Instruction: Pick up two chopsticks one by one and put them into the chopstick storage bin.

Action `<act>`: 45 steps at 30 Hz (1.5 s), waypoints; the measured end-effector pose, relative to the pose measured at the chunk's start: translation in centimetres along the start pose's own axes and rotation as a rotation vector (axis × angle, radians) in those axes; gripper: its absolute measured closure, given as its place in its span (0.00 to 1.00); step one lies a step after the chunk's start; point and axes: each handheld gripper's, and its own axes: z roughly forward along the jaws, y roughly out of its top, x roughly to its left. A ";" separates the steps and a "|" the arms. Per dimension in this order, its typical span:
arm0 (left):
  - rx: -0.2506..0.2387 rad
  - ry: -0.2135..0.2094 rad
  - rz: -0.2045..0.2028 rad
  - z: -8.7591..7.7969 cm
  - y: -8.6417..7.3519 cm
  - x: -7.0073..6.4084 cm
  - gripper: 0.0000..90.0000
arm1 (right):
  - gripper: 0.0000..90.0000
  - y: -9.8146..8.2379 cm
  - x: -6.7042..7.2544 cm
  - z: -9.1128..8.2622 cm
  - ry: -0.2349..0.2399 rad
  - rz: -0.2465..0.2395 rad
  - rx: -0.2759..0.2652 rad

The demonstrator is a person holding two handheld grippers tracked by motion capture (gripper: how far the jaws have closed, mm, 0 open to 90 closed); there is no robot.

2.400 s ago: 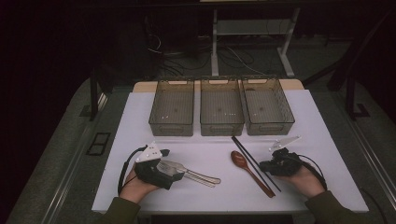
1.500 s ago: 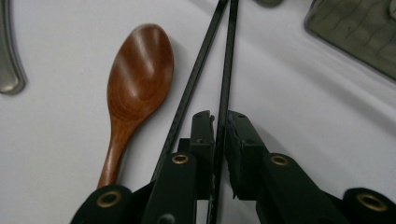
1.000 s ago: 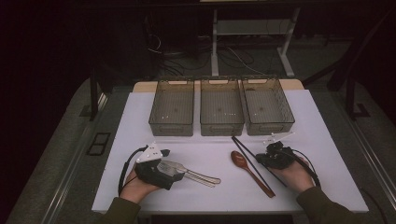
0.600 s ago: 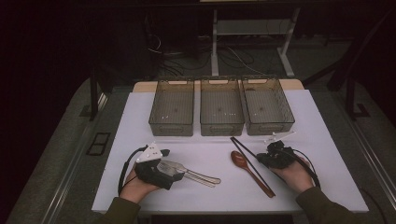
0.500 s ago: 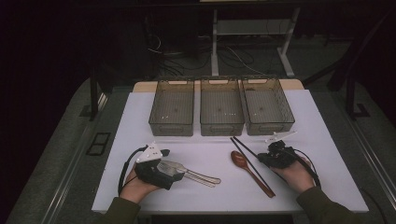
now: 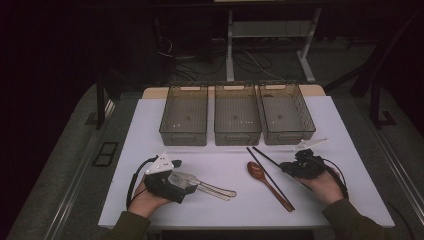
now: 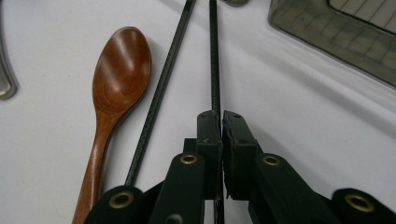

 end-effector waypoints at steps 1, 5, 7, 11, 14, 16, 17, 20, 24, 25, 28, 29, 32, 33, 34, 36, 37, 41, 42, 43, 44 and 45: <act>0.000 0.000 0.000 0.0 0.0 0.0 0.00 | 0.95 0.0 -0.1 -0.1 0.003 0.004 -0.006; 0.000 0.000 0.000 0.0 0.0 0.0 0.00 | 0.95 0.0 -0.2 -0.6 0.015 0.005 -0.016; -0.001 0.000 -0.001 0.0 0.0 0.0 0.00 | 0.95 -0.1 -0.3 -0.8 0.014 0.006 -0.021; -0.001 0.001 0.001 0.0 0.0 0.0 0.00 | 0.95 0.0 -0.3 -1.3 0.020 -0.001 -0.035; -0.001 0.003 0.001 -0.1 0.0 0.1 0.00 | 0.95 0.0 -0.4 -1.6 0.023 -0.008 -0.051; -0.002 0.004 -0.001 -0.1 0.0 0.1 0.00 | 0.95 0.1 -0.3 -1.9 0.026 -0.007 -0.055; -0.002 0.004 -0.001 -0.1 0.0 0.1 0.00 | 0.95 0.2 -0.2 -2.0 0.026 -0.010 -0.061; 0.000 0.004 0.000 -0.1 0.0 0.1 0.00 | 0.95 0.5 -0.1 -2.5 0.035 -0.019 -0.075; -0.005 0.002 0.002 0.0 0.0 0.1 0.00 | 0.95 0.9 0.3 -2.9 0.051 -0.029 -0.097; -0.004 0.003 0.004 0.0 0.0 0.2 0.00 | 0.95 1.0 0.4 -3.0 0.052 -0.036 -0.101; 0.003 0.002 0.011 0.0 -0.1 0.3 0.00 | 0.95 1.5 0.7 -3.3 0.058 -0.046 -0.116; 0.003 0.002 0.012 0.0 -0.1 0.3 0.00 | 0.95 1.7 0.8 -3.4 0.059 -0.045 -0.122; 0.000 -0.003 0.015 0.1 -0.1 0.3 0.00 | 0.95 2.3 0.9 -3.5 0.064 -0.049 -0.137; 0.001 -0.003 0.016 0.1 -0.1 0.3 0.00 | 0.95 2.5 0.9 -3.5 0.065 -0.052 -0.143; 0.002 -0.004 0.017 0.1 -0.1 0.3 0.00 | 0.95 2.7 0.9 -3.5 0.069 -0.055 -0.146; 0.001 -0.003 0.016 0.1 -0.1 0.2 0.00 | 0.95 3.2 1.0 -3.6 0.073 -0.058 -0.157; 0.001 -0.004 0.017 0.1 -0.1 0.2 0.00 | 0.95 3.4 1.0 -3.6 0.073 -0.058 -0.162; 0.000 -0.004 0.018 0.1 -0.1 0.2 0.00 | 0.95 4.6 1.3 -3.3 0.079 -0.069 -0.175; -0.003 -0.004 0.016 0.0 -0.1 0.2 0.00 | 0.95 4.9 1.4 -3.2 0.079 -0.072 -0.179; -0.004 -0.005 0.016 0.0 -0.1 0.2 0.00 | 0.95 5.2 1.5 -3.1 0.083 -0.073 -0.177; -0.005 -0.005 0.015 0.0 -0.1 0.2 0.00 | 0.95 5.5 1.6 -3.0 0.082 -0.076 -0.181; -0.003 -0.006 0.014 0.0 -0.1 0.2 0.00 | 0.95 5.8 1.7 -2.9 0.084 -0.081 -0.182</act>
